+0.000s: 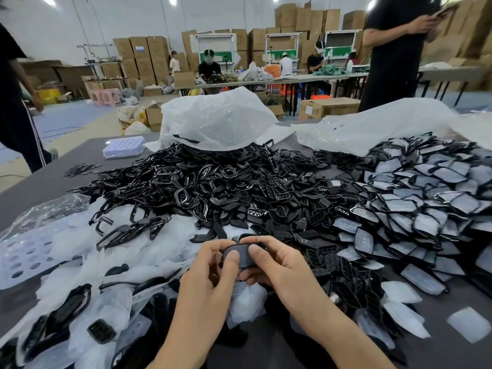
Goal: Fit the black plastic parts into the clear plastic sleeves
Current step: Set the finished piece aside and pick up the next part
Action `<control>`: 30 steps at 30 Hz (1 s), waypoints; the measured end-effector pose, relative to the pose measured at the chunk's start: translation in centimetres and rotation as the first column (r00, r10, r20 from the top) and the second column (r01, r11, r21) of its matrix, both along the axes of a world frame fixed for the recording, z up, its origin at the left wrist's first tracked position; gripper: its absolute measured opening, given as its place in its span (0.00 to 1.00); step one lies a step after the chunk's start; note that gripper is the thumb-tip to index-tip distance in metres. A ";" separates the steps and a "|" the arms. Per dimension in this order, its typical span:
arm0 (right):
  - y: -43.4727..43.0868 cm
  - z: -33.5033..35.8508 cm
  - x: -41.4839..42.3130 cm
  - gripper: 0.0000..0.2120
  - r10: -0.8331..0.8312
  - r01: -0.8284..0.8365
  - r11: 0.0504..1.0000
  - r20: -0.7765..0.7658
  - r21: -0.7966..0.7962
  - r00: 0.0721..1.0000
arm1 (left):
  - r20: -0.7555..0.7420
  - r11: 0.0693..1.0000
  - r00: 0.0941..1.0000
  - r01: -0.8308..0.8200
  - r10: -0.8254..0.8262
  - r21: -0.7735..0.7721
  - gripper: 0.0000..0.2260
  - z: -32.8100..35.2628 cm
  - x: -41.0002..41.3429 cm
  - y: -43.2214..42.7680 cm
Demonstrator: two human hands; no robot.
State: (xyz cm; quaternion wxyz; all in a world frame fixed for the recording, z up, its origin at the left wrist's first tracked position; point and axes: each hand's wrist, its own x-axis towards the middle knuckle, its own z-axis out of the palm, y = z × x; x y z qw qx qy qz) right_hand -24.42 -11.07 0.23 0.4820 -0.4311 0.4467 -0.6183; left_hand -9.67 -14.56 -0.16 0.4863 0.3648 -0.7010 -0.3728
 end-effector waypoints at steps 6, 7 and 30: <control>0.0 -0.1 0.0 0.06 -0.019 0.019 1.000 -0.001 -0.009 1.000 | 0.019 0.999 0.999 0.036 -0.036 0.013 0.10 0.2 -0.2 -0.2; 0.0 -0.1 0.0 0.06 -0.025 0.025 1.000 -0.002 0.002 1.000 | 0.023 0.999 0.999 0.048 -0.048 0.012 0.11 0.1 -0.2 -0.2; 2.0 1.8 -10.8 0.36 -0.799 0.845 0.532 0.303 -0.047 0.520 | 0.609 0.874 0.785 0.211 0.115 -0.438 0.17 -0.8 0.1 0.2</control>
